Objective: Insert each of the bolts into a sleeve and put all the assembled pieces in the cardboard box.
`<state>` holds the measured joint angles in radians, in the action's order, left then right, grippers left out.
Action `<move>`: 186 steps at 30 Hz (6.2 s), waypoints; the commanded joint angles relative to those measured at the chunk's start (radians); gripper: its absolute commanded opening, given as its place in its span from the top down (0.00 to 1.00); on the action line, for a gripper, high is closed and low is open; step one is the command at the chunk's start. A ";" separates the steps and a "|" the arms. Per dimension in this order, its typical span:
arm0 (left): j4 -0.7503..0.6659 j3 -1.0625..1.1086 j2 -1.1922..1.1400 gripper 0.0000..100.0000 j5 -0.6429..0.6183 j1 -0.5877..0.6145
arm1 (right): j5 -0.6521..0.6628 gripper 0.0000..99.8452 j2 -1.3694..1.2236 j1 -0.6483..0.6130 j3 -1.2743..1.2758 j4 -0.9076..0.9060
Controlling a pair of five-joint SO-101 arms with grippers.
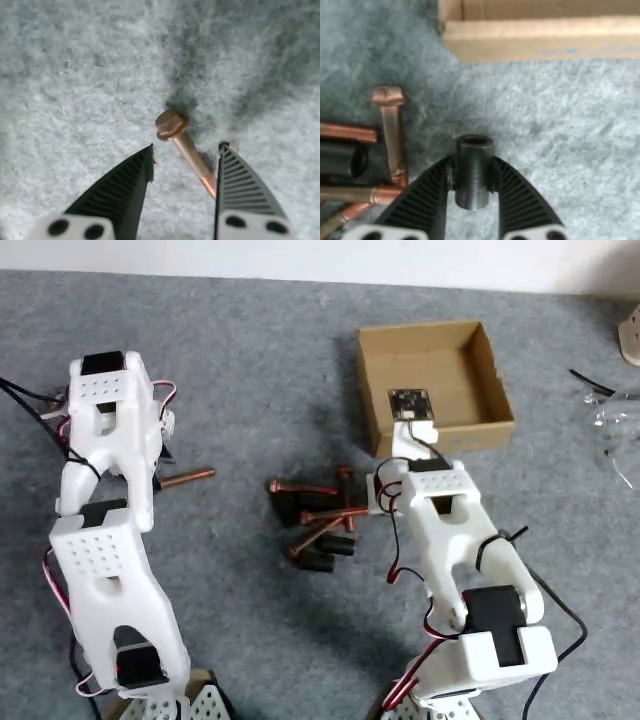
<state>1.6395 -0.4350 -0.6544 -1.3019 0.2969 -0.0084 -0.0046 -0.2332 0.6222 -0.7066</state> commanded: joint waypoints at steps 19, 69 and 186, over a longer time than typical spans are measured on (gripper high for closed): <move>-0.249 0.229 0.016 0.86 -0.018 0.005 | 0.009 1.00 0.024 0.008 -0.005 0.027; 0.101 0.173 0.874 1.00 0.582 -0.509 | 0.009 1.00 1.082 -0.143 0.750 0.344; -0.911 1.995 2.474 0.61 0.720 -0.814 | 0.299 1.00 1.842 -0.407 1.181 0.262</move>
<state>0.7127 1.5796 1.8098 -0.5470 -0.5317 0.2800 1.8151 -0.6337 1.6763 -0.4534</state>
